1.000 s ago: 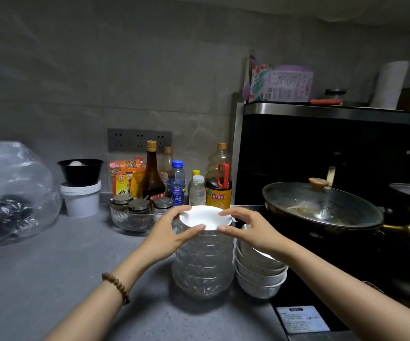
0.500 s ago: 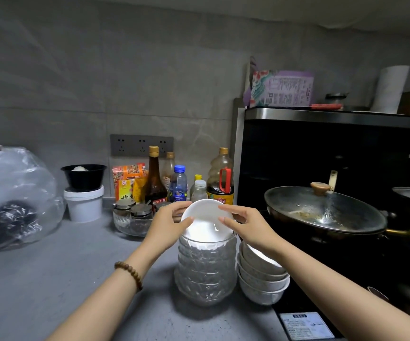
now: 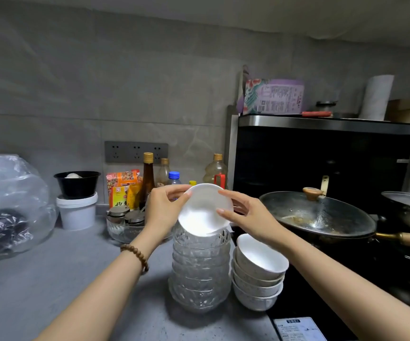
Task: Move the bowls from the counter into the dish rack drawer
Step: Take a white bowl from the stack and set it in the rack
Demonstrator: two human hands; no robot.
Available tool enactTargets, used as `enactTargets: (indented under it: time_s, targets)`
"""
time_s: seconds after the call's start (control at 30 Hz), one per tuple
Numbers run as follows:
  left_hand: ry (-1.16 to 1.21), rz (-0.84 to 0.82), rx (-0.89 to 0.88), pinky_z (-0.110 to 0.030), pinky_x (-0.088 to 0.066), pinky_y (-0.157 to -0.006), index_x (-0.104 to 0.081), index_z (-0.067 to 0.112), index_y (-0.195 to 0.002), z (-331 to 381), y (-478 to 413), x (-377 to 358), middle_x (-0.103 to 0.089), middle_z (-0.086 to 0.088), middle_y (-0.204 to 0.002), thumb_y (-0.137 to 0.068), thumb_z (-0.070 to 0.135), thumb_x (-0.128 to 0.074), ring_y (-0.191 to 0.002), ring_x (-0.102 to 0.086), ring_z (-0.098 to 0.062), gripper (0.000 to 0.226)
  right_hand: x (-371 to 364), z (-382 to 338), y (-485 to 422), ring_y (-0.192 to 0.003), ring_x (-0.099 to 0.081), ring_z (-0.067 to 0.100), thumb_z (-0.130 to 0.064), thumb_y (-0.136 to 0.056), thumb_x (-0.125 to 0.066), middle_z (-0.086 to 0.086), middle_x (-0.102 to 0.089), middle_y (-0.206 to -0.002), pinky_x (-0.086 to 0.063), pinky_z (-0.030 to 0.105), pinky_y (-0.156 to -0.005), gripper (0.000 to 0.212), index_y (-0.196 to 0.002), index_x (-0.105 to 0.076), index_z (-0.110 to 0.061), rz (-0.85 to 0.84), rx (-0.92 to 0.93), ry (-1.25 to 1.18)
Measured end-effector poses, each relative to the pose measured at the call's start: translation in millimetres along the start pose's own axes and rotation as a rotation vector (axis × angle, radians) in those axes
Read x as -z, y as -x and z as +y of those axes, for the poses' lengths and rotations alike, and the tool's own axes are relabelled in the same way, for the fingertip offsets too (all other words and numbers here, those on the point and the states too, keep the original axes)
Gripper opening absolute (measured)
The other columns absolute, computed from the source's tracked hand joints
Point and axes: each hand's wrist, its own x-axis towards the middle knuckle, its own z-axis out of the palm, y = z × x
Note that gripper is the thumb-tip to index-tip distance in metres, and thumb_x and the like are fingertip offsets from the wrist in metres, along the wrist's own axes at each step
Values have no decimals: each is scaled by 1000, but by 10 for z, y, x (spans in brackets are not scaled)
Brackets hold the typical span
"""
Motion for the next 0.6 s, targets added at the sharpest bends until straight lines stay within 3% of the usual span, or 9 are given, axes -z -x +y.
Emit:
enactTargets:
  time_s: [0.03,0.1,0.17,0.23,0.3,0.37,0.47,0.53,0.6]
  targets:
    - [23,-6,7,-31,-57,-76,-73,16,-101,61,5,2,-72,6,-91,-81,19,-70,-89,-68,-9,21,63,-51,40,-125,-47,7,-33,-79,-71,-8,-47,-139,-49,17,-89,58,-132,-50,-28,-11,34,82]
    - [65,-32,28,-25,-57,-71,-73,13,-102,171,34,-8,-72,2,-93,-82,17,-70,-87,-68,-7,21,190,-128,165,-138,-27,1,-45,-71,-74,-17,-31,-149,-30,22,-110,57,-124,-55,-37,-35,136,278]
    - [100,-89,48,-15,-55,-62,-73,12,-101,298,99,-47,-72,0,-92,-82,13,-69,-80,-66,-1,20,306,-191,324,-142,-9,-5,-44,-68,-77,-23,-21,-151,-14,13,-111,46,-112,-62,-40,-56,254,411]
    - [133,-172,60,-10,-53,-56,-72,12,-101,449,190,-114,-71,3,-87,-82,11,-69,-70,-64,5,19,428,-248,485,-143,-2,-6,-41,-68,-78,-24,-22,-151,-7,7,-109,31,-98,-70,-35,-51,347,540]
    - [150,-259,64,-8,-52,-55,-72,14,-101,599,298,-197,-69,7,-84,-82,10,-69,-65,-64,6,19,565,-296,651,-143,-7,-5,-40,-70,-76,-20,-36,-145,-10,10,-111,20,-85,-75,-27,-52,378,624]
    - [168,-339,74,-10,-52,-55,-72,14,-101,726,407,-283,-71,2,-89,-83,13,-69,-70,-64,2,19,697,-338,836,-138,-23,-5,-39,-71,-75,-17,-57,-128,-18,21,-114,19,-79,-74,-21,-82,381,641]
    - [163,-430,92,-9,-49,-53,-72,17,-104,851,559,-463,-72,-1,-97,-86,24,-65,-75,-63,1,20,863,-407,1159,-122,-48,-1,-34,-74,-74,-12,-70,-105,-22,30,-116,17,-85,-75,-22,-66,290,569]
    - [218,-497,158,-12,-51,-56,-71,21,-105,937,680,-605,-72,0,-99,-92,41,-52,-81,-65,-3,31,972,-463,1391,-102,-62,7,-30,-78,-71,-4,-72,-92,-38,32,-106,16,-85,-75,-17,-24,190,440]
    - [287,-582,241,-17,-55,-64,-68,25,-104,1021,830,-763,-73,0,-98,-90,58,-40,-88,-68,-7,46,1076,-521,1619,-80,-65,10,-30,-82,-65,-2,-71,-78,-50,27,-81,16,-78,-73,-17,14,113,260]
